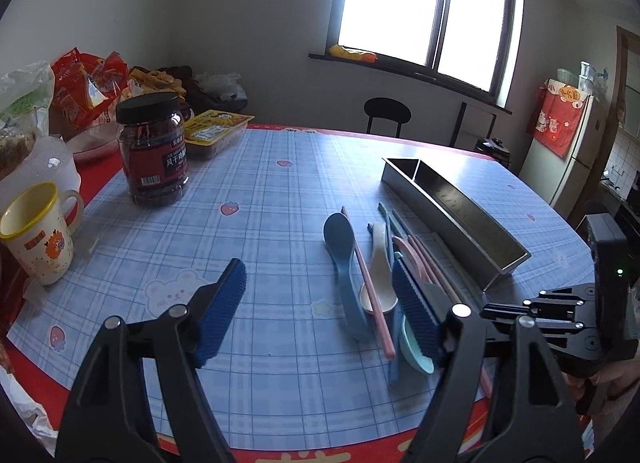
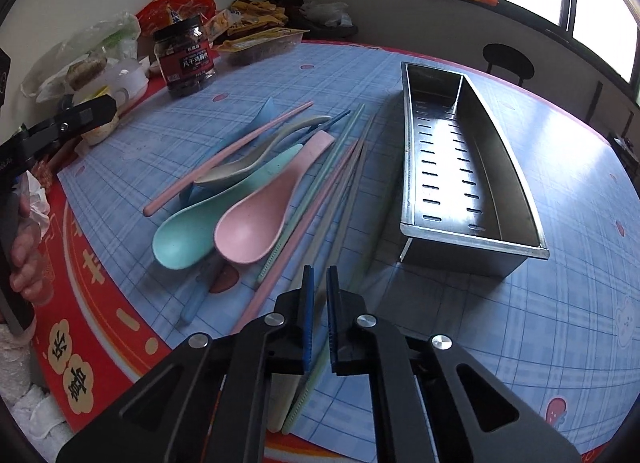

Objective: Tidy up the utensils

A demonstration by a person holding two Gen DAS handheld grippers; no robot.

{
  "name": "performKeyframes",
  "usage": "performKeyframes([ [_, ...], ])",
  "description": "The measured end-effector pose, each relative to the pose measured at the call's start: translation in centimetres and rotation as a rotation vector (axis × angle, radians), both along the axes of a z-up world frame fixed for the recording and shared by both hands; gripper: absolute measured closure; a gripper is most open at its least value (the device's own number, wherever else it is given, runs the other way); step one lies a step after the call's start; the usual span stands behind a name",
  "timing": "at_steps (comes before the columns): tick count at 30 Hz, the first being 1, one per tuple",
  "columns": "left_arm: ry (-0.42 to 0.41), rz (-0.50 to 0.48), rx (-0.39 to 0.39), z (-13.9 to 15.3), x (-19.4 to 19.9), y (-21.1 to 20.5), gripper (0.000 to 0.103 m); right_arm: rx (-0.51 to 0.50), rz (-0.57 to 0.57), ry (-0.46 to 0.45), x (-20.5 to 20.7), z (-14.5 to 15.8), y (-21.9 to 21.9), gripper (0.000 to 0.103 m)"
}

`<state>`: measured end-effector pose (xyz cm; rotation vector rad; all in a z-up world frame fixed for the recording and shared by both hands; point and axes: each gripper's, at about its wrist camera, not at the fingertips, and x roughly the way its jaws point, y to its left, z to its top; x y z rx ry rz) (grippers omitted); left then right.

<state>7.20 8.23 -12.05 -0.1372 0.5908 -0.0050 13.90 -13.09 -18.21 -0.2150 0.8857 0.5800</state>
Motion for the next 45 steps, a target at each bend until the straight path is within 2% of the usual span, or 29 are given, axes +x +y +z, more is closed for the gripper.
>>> performKeyframes([
  [4, 0.000, -0.009, 0.007, -0.1, -0.1, 0.1, 0.035, 0.009, -0.024, 0.017, 1.0, -0.2, 0.1, 0.096],
  [15, 0.033, -0.041, 0.002, -0.8, 0.7, -0.4, 0.044, -0.023, -0.035, -0.028, 1.7, -0.9, 0.8, 0.092],
  [17, 0.045, -0.054, -0.021, -1.0, 1.0, -0.5, 0.048, -0.021, -0.033, -0.033, 1.6, -0.9, 0.8, 0.092],
  [21, 0.076, -0.084, -0.053, -1.6, 2.0, -0.9, 0.062, -0.001, -0.029, -0.027, 1.5, -0.9, 0.5, 0.093],
  [26, 0.113, -0.149, -0.029, -2.0, 3.9, -2.2, 0.083, -0.001, -0.026, -0.028, 1.4, -0.8, 0.4, 0.093],
  [31, 0.179, -0.211, -0.063, -2.2, 7.4, -2.8, 0.089, 0.000, -0.027, -0.027, 1.4, -0.8, 0.5, 0.093],
  [36, 0.275, -0.219, -0.107, -3.9, 10.0, -3.2, 0.091, 0.002, -0.027, -0.025, 1.4, -0.8, 0.5, 0.093],
  [39, 0.300, -0.192, -0.063, -4.6, 10.8, -3.6, 0.091, 0.009, -0.027, -0.020, 1.5, -0.7, 0.4, 0.093],
  [45, 0.316, -0.167, 0.074, -5.6, 11.3, -4.9, 0.091, 0.009, -0.026, -0.021, 1.5, -0.7, 0.3, 0.093],
])
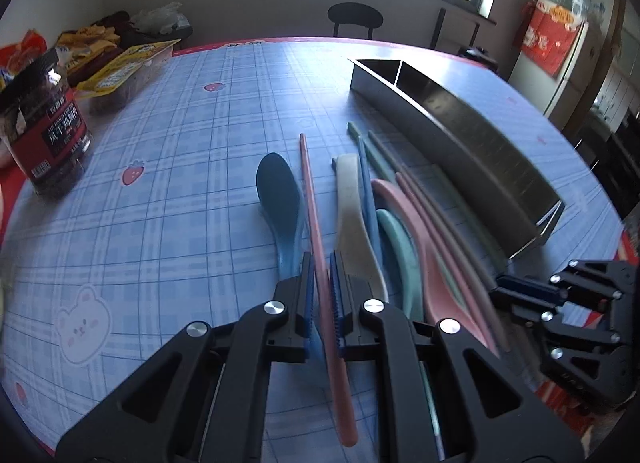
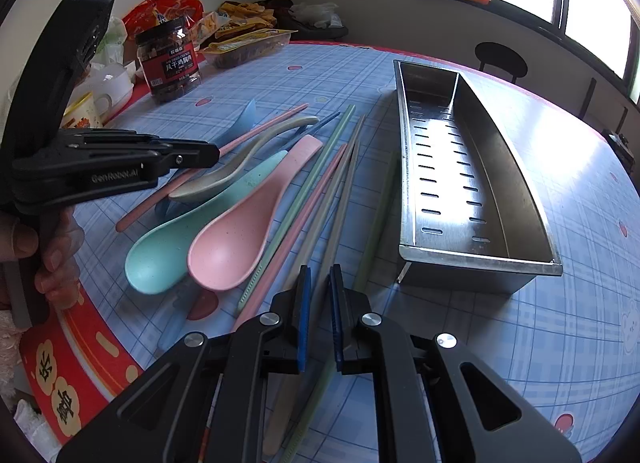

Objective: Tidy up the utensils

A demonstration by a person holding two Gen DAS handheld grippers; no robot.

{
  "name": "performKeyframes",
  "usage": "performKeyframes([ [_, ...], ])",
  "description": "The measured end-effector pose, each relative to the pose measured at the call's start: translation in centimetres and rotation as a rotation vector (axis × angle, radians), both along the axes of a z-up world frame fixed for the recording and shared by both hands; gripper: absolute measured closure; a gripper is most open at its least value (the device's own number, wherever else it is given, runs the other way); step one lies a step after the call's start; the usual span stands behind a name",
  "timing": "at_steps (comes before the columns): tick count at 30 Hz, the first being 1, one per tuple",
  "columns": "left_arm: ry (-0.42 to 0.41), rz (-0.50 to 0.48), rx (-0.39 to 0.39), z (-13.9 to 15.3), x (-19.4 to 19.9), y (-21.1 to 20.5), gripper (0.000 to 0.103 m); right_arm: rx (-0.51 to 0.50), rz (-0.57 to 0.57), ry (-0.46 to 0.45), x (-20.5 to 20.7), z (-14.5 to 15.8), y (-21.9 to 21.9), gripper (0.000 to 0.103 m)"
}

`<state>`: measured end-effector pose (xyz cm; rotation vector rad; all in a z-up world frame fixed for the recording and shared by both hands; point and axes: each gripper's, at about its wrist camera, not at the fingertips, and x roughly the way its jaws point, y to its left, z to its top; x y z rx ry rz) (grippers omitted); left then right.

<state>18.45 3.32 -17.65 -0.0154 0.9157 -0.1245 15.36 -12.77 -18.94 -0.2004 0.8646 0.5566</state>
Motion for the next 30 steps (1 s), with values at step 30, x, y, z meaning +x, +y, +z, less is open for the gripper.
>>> performKeyframes([
  [30, -0.142, 0.011, -0.139, 0.3, -2.3, 2.9, 0.092, -0.036, -0.002, -0.024, -0.2, 0.1, 0.4, 0.093],
])
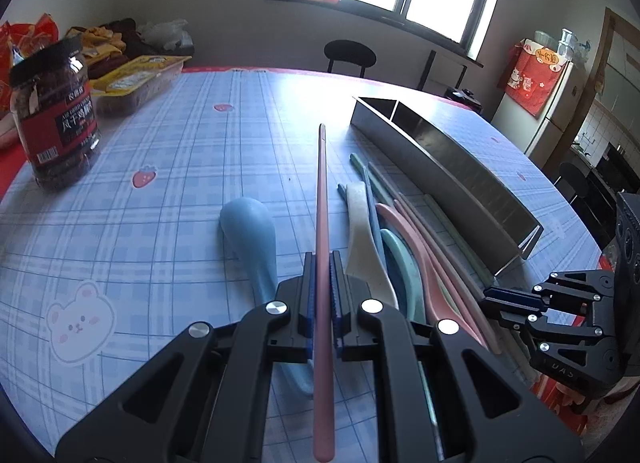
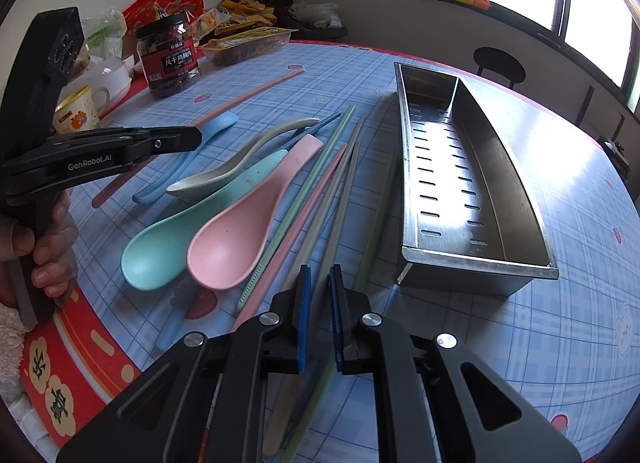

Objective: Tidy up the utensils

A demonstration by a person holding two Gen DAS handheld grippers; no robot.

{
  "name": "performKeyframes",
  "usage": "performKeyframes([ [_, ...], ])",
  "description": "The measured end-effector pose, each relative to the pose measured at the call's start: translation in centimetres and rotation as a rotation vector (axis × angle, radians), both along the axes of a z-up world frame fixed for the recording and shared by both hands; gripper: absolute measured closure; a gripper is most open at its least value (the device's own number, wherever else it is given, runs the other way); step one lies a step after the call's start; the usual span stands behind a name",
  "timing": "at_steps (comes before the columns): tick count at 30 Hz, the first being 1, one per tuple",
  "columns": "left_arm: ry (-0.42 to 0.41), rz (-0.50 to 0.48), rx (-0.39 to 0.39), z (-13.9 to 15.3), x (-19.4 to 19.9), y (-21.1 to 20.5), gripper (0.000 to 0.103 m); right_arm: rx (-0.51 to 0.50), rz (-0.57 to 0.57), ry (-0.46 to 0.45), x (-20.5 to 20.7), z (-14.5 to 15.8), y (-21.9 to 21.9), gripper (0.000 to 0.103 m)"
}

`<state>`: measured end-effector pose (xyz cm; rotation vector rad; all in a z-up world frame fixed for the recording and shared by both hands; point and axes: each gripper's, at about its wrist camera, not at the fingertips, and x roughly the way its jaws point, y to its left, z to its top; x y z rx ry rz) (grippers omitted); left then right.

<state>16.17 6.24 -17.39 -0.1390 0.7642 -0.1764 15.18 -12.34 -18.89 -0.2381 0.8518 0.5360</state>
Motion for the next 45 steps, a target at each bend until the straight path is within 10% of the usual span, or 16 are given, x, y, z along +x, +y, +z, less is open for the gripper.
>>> performKeyframes([
  [36, -0.053, 0.096, -0.022, 4.8, -0.2, -0.9, 0.092, 0.383, -0.117, -0.027, 4.1, 4.9, -8.5, 0.097],
  [45, 0.065, 0.097, -0.226, 4.9, 7.5, -7.5, 0.092, 0.435, -0.199, -0.012, 11.3, 4.3, -9.6, 0.097],
])
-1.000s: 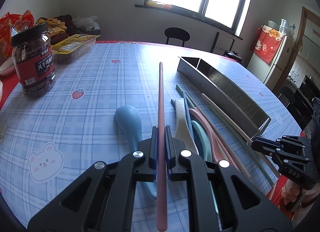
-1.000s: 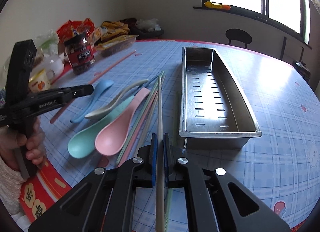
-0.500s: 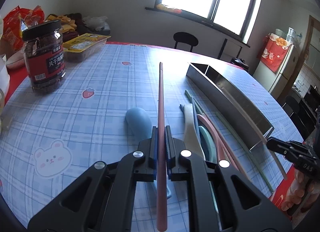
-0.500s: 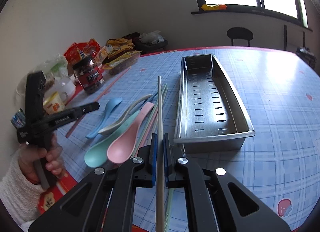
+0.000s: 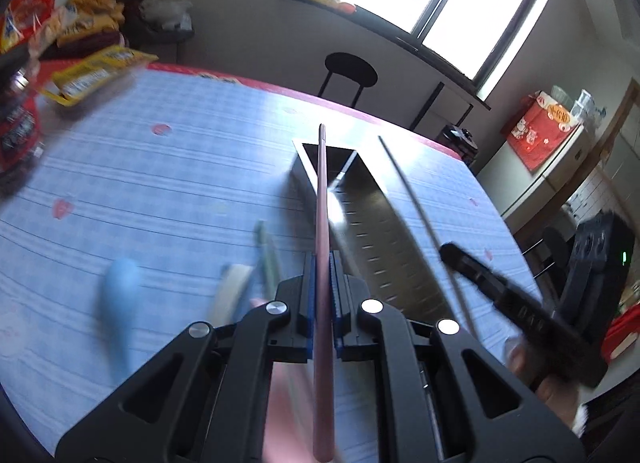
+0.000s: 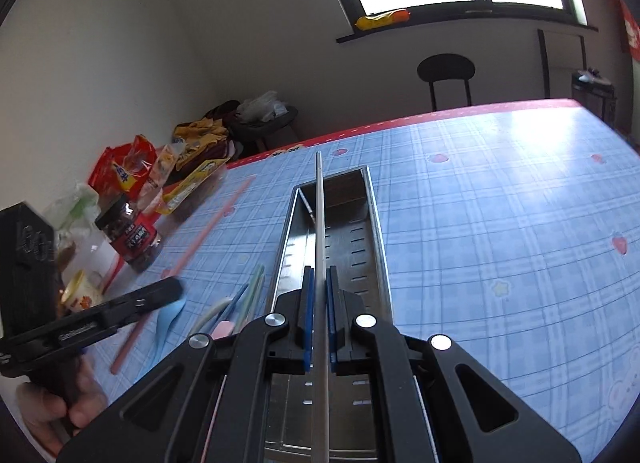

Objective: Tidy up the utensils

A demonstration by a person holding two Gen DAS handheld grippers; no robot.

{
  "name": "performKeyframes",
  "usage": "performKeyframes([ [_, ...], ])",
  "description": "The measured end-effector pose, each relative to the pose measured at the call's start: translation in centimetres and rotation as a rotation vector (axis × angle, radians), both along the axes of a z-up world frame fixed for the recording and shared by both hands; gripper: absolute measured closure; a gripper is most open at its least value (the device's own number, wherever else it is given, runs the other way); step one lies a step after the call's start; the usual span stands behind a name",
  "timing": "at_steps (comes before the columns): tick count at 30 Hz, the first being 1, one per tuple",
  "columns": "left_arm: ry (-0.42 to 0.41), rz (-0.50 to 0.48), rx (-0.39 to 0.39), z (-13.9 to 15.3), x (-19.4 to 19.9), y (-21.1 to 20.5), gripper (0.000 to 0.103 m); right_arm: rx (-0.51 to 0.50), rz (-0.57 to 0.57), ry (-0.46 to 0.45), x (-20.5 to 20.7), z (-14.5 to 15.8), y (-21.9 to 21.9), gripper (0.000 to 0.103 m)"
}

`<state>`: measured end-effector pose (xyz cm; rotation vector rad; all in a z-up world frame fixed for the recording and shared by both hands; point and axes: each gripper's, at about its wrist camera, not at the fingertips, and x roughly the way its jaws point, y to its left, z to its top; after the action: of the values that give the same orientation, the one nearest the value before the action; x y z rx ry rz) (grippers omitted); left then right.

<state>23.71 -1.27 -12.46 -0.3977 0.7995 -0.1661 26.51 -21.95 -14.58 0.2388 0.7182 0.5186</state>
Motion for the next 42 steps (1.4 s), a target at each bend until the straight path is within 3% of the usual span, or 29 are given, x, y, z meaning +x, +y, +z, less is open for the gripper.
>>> performKeyframes([
  [5, 0.042, 0.034, -0.132, -1.8, 2.8, -2.1, 0.092, 0.011, -0.014, 0.003, 0.6, -0.7, -1.0, 0.097],
  [9, 0.077, 0.062, -0.292, -3.3, 4.3, -2.8, 0.092, 0.032, -0.033, 0.043, 1.3, -1.7, -1.6, 0.097],
  [30, 0.100, 0.116, -0.269, -4.2, 6.3, -4.2, 0.093, 0.012, -0.047, 0.094, 2.0, -3.1, -0.8, 0.097],
  [32, 0.102, 0.111, -0.275, -4.3, 6.1, -4.2, 0.086, 0.011, -0.045, 0.095, 2.1, -3.1, -0.8, 0.097],
  [34, 0.081, 0.097, -0.294, -4.0, 6.1, -4.1, 0.072, 0.011, -0.037, 0.095, 2.0, -3.0, -0.7, 0.095],
  [38, 0.028, 0.079, -0.266, -2.1, 5.4, -3.8, 0.060, 0.002, -0.017, 0.061, 1.4, -2.3, -0.6, 0.092],
  [40, -0.024, 0.073, -0.225, -0.4, 4.6, -3.3, 0.049, -0.017, -0.022, 0.026, 0.8, -1.8, -0.4, 0.068],
  [42, -0.074, 0.060, -0.164, 1.0, 3.6, -2.8, 0.041, -0.051, -0.034, -0.025, 0.0, -1.2, -0.1, 0.055],
])
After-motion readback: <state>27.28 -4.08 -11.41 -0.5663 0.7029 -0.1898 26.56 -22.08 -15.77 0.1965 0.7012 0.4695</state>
